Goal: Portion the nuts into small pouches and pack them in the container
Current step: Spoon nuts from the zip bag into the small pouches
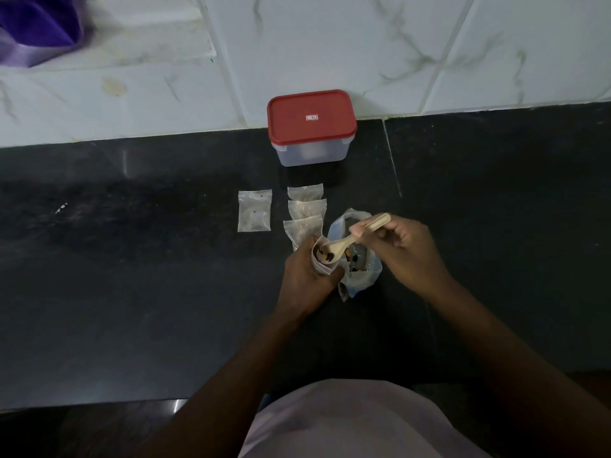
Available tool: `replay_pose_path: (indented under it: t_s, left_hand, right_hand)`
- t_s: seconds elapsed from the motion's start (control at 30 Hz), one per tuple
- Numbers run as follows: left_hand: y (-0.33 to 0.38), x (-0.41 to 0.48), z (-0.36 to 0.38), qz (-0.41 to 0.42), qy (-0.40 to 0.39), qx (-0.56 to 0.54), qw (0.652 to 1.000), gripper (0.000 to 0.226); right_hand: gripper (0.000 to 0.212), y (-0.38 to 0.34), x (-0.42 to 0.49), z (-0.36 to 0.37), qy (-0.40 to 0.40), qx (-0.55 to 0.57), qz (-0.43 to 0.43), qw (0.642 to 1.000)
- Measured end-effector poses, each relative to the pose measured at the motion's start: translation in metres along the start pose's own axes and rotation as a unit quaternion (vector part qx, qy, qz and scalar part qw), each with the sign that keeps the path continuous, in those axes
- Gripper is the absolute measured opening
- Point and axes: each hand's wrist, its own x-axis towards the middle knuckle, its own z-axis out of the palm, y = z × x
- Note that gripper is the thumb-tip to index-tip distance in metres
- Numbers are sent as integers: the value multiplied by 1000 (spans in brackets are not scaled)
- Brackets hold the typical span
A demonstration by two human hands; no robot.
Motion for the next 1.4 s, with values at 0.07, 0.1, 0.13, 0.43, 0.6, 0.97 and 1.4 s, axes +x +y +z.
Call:
replay_pose_path:
  t_s: [0.07, 0.1, 0.13, 0.43, 0.6, 0.97, 1.4]
  left_hand:
    - [1, 0, -1, 12, 5, -5, 1000, 24]
    - [1, 0, -1, 16, 6, -9, 1000, 21]
    - [0, 0, -1, 18, 6, -13, 1000, 20]
    - [-4, 2, -3, 14, -4, -27, 1000, 24]
    - [-4, 4, -5, 10, 1, -20, 1000, 26]
    - [-5, 6, -10, -9, 3, -29, 1000, 35]
    - [-13, 0, -11, -50, -33, -39, 997, 55]
  right_hand:
    - [17, 1, -4, 0, -38, -92, -61, 993]
    - [19, 1, -5, 0, -52, -118, -92, 987]
    - [21, 1, -7, 0, -61, -130, -122, 982]
    - [24, 3, -13, -1, -22, -159, -241, 957]
    - [24, 6, -12, 0, -14, -191, -252, 949]
    - [14, 9, -10, -2, 100, 82, -61, 990]
    - [10, 42, -2, -12, 192, 11, 122, 974]
